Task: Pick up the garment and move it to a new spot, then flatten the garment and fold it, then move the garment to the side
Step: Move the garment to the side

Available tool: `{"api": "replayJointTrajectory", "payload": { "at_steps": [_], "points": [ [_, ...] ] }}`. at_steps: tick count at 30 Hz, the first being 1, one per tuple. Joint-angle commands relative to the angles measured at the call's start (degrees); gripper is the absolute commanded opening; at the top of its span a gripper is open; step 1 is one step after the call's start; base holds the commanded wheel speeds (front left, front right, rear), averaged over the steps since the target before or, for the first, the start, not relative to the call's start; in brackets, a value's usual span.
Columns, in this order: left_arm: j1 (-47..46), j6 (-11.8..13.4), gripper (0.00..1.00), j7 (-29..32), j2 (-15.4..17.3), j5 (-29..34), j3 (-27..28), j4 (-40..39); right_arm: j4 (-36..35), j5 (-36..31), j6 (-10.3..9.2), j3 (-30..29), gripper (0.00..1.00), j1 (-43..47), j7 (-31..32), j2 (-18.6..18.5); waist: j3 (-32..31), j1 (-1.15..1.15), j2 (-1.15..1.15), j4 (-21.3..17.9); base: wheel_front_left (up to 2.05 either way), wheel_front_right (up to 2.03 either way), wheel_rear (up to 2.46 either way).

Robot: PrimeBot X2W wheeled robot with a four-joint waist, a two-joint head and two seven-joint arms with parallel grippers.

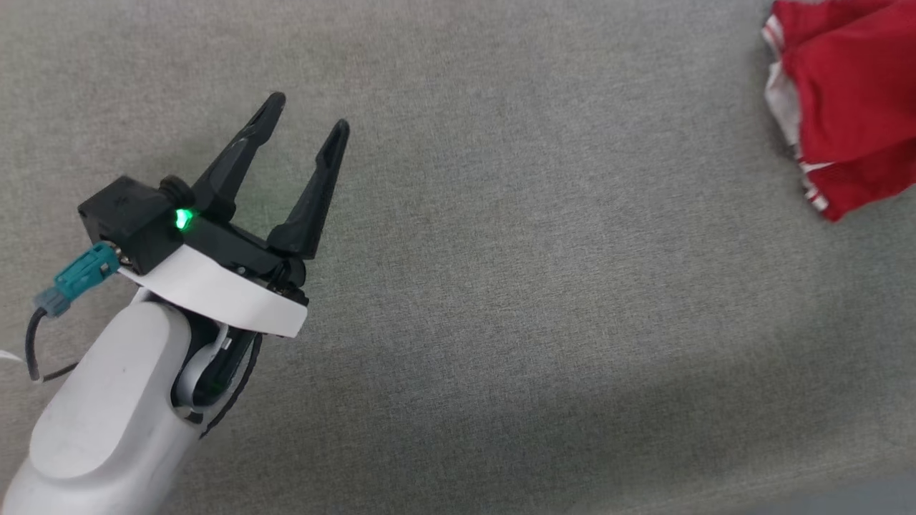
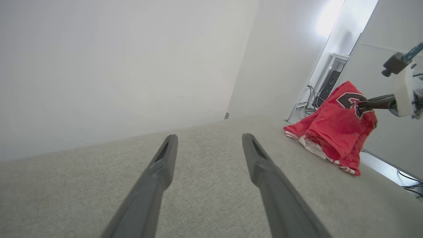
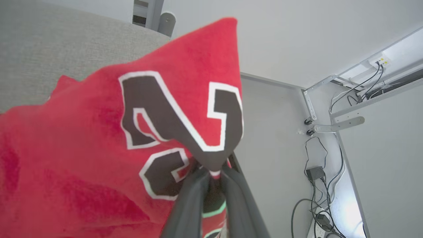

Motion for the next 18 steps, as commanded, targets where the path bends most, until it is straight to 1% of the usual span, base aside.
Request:
{"api": "replayJointTrajectory", "payload": {
  "at_steps": [1, 7, 13, 15, 16, 17, 18],
  "points": [
    [-1.15, -0.2, 1.0, -0.26, 0.41, 0.04, -0.43, -0.08, 1.53, -1.81, -0.15, -1.0, 0.0, -1.23, -1.03, 0.32, 1.1, 0.0, 0.0, 0.1, 0.0, 0.0, 0.0],
    [-3.31, -0.2, 1.0, -0.26, 0.74, -0.45, -2.09, -0.11, 8.68, -8.65, -0.15, -6.41, 0.0, -3.71, -5.14, 3.62, 3.07, 0.0, 0.0, 0.92, 0.0, 0.0, 0.0],
    [-4.66, -0.2, 1.0, -0.26, 0.83, -1.07, -2.93, 0.34, 13.95, -12.12, -0.14, -9.69, 0.0, -4.68, -7.89, 6.71, 4.11, 0.0, 0.0, 2.16, 0.0, 0.0, 0.0],
    [-4.64, -0.2, 1.0, -0.26, 1.03, -1.22, -2.75, 0.55, 15.32, -13.34, -0.15, -11.08, 0.0, -5.14, -8.78, 6.85, 4.3, 0.0, 0.0, 2.48, 0.0, 0.0, 0.0],
    [-4.64, -0.2, 1.0, -0.25, 1.15, -1.29, -2.59, 0.68, 16.03, -14.11, -0.15, -11.63, 0.05, -5.36, -9.12, 6.85, 4.4, 0.0, 0.0, 2.6, 0.0, 0.0, 0.0],
    [-4.56, -0.2, 1.0, -0.26, 1.15, -1.52, -2.34, 0.76, 16.35, -14.67, -0.14, -11.93, 0.4, -5.49, -9.85, 7.25, 4.44, 0.0, 0.0, 2.69, 0.0, 0.0, 0.0],
    [-4.42, -0.2, 1.0, -0.26, 1.24, -1.72, -1.88, 0.78, 16.75, -15.19, -0.15, -12.61, 0.67, -5.82, -10.36, 7.4, 4.45, 0.0, 0.0, 2.73, 0.0, 0.0, 0.0]
  ]
}}
